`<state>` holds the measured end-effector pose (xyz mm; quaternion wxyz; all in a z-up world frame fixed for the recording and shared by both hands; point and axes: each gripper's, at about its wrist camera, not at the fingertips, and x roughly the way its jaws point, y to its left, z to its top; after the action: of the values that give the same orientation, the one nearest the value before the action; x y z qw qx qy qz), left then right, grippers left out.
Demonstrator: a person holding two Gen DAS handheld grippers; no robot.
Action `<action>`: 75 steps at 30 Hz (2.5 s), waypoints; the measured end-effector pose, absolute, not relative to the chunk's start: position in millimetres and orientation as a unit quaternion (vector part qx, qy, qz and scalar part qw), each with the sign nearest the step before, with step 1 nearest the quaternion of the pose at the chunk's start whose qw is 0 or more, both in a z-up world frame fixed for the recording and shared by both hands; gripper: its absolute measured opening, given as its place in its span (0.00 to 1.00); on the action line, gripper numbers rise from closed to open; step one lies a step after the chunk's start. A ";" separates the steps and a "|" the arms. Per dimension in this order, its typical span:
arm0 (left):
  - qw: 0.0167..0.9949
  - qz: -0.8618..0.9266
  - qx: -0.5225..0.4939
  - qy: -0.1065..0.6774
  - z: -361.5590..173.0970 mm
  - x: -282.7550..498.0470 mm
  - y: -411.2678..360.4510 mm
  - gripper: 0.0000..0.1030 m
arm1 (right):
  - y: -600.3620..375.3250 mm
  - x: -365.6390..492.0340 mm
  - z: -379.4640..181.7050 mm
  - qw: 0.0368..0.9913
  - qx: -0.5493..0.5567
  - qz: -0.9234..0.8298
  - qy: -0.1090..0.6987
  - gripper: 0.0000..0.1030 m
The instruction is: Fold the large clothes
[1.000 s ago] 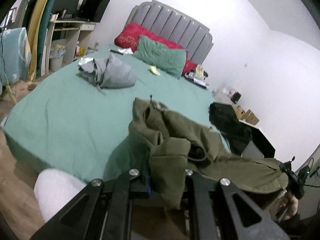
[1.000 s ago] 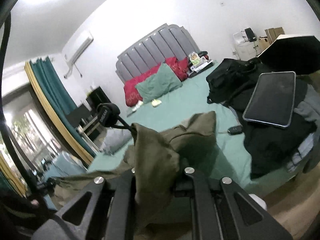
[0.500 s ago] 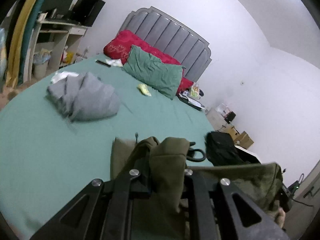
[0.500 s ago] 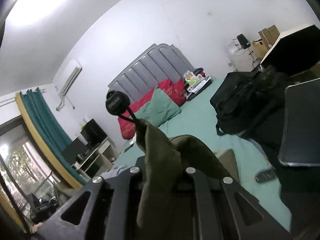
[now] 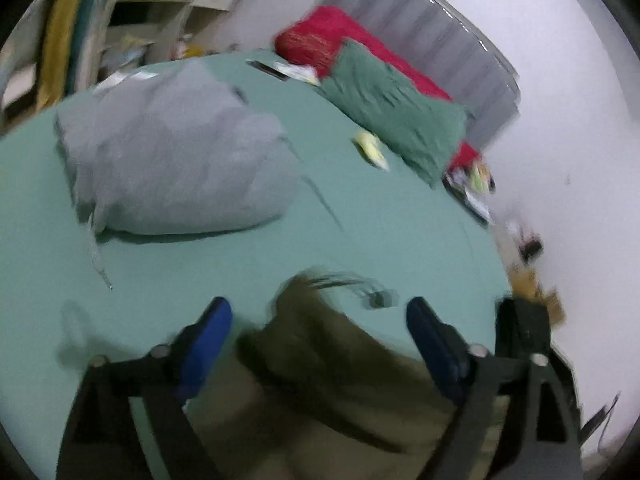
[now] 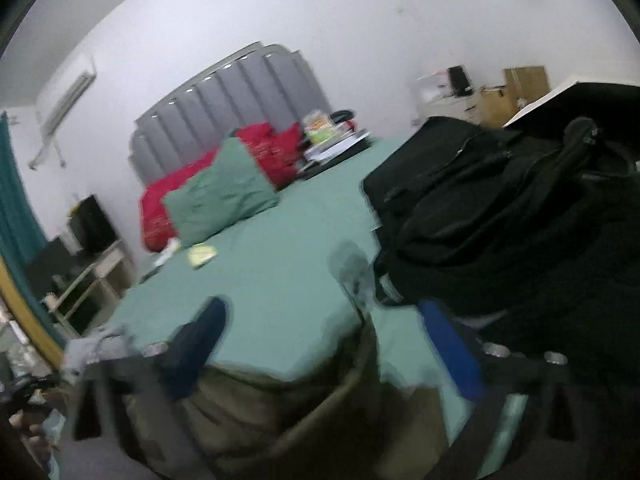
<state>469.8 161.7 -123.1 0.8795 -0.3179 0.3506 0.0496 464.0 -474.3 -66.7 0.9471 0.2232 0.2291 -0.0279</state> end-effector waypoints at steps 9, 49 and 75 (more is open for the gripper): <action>0.874 0.033 -0.262 0.408 -161.9 385.8 167.5 0.94 | -472.4 372.3 -91.0 0.933 0.180 0.014 0.311 0.99; 0.928 -0.009 -0.138 0.347 -69.2 172.2 32.1 0.76 | -418.6 146.3 -78.5 0.943 0.126 0.026 0.306 0.87; 0.887 -0.058 -0.165 0.427 -181.3 279.2 -118.7 0.74 | -488.1 137.5 -173.3 0.889 0.310 -0.008 0.336 0.95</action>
<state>279.2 -118.7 -181.3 0.8874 -0.1647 0.4267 -0.0579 137.5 -488.1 -173.3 0.8893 0.3100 0.3362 -0.0085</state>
